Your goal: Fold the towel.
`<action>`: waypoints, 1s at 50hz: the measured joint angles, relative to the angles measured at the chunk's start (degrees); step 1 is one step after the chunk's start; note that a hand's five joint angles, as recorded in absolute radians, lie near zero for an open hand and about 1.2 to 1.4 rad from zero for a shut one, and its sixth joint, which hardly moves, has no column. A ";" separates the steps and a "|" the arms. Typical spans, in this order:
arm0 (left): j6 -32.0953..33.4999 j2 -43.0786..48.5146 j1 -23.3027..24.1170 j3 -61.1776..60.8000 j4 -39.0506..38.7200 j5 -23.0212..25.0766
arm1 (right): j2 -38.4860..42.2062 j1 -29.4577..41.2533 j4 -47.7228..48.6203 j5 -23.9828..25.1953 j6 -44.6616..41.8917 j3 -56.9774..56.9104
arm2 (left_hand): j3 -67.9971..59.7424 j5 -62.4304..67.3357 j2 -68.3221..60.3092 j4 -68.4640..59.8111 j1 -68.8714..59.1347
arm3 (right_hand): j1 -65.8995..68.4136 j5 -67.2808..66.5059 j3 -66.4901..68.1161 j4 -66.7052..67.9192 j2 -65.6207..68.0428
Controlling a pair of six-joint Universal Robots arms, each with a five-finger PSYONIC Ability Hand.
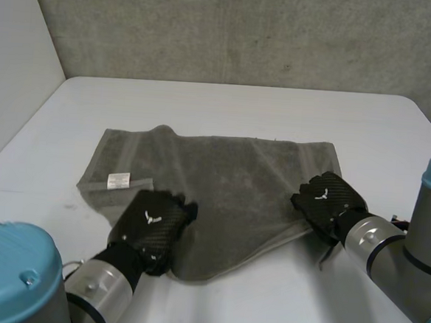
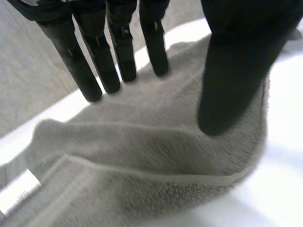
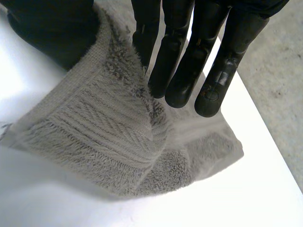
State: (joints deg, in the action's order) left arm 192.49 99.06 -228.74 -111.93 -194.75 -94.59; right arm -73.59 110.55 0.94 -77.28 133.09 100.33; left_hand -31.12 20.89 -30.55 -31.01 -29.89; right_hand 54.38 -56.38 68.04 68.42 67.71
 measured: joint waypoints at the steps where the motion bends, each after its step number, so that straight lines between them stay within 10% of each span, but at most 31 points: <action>1: 0.11 -0.29 -0.27 0.48 0.06 0.21 | -0.19 -0.70 0.09 0.14 -0.02 0.39 | 2.65 -2.26 2.14 2.21 2.05 | 0.00 0.00 0.00 0.00 0.00; 19: 14.51 12.06 -19.15 16.62 2.03 21.59 | 0.40 -2.76 1.21 0.56 0.32 1.63 | 2.72 -2.39 2.14 2.52 1.54 | 0.00 0.00 0.00 0.00 0.00; 50: 25.21 28.92 -23.07 27.61 7.14 23.13 | 2.22 -2.44 1.70 0.55 0.36 2.85 | -7.88 8.04 -8.42 -7.96 -9.05 | 0.00 -0.03 0.00 0.00 0.00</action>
State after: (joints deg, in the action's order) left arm 217.70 127.97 -251.81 -84.32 -187.61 -71.45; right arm -71.37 108.10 2.64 -76.73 133.45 103.18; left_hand -39.00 28.93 -38.97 -38.96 -38.94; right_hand 54.38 -56.41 68.04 68.42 67.71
